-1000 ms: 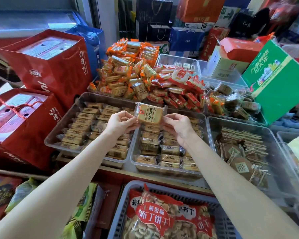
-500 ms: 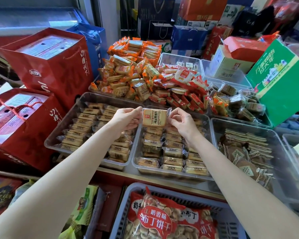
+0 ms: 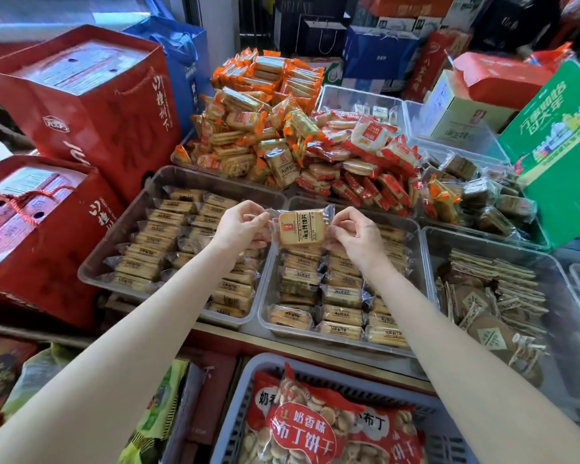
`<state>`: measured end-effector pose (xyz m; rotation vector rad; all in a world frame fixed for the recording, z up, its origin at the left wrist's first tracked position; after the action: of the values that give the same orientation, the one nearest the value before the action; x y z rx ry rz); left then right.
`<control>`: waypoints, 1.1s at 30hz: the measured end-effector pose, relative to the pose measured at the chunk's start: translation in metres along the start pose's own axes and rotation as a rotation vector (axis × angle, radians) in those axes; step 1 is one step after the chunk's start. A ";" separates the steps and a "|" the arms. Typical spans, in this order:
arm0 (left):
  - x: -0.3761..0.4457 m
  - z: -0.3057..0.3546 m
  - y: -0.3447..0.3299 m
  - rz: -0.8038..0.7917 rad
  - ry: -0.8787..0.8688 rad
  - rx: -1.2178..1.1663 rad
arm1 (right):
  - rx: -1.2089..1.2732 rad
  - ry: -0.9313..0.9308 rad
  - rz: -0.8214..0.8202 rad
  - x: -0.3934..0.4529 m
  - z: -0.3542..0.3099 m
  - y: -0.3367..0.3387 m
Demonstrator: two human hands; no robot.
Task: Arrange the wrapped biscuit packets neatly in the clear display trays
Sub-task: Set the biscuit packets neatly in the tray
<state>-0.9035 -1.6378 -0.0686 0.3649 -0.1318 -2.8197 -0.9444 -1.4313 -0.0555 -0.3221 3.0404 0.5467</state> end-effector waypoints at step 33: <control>-0.030 -0.051 -0.001 -0.144 -0.320 0.588 | -1.032 0.101 -0.729 -0.045 0.068 -0.094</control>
<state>-0.8630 -1.6308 -0.1110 0.0347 -1.0499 -2.9063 -0.8810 -1.4851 -0.1485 -1.3822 2.1320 1.9207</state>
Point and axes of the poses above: each hand's wrist, its own x-axis towards the middle knuckle, its own y-axis out of the back of the hand, z = x × y, the point moved 7 cm from there along x, towards the middle knuckle, and after that the axes turned 1 degree about -x, right-handed, at the moved point
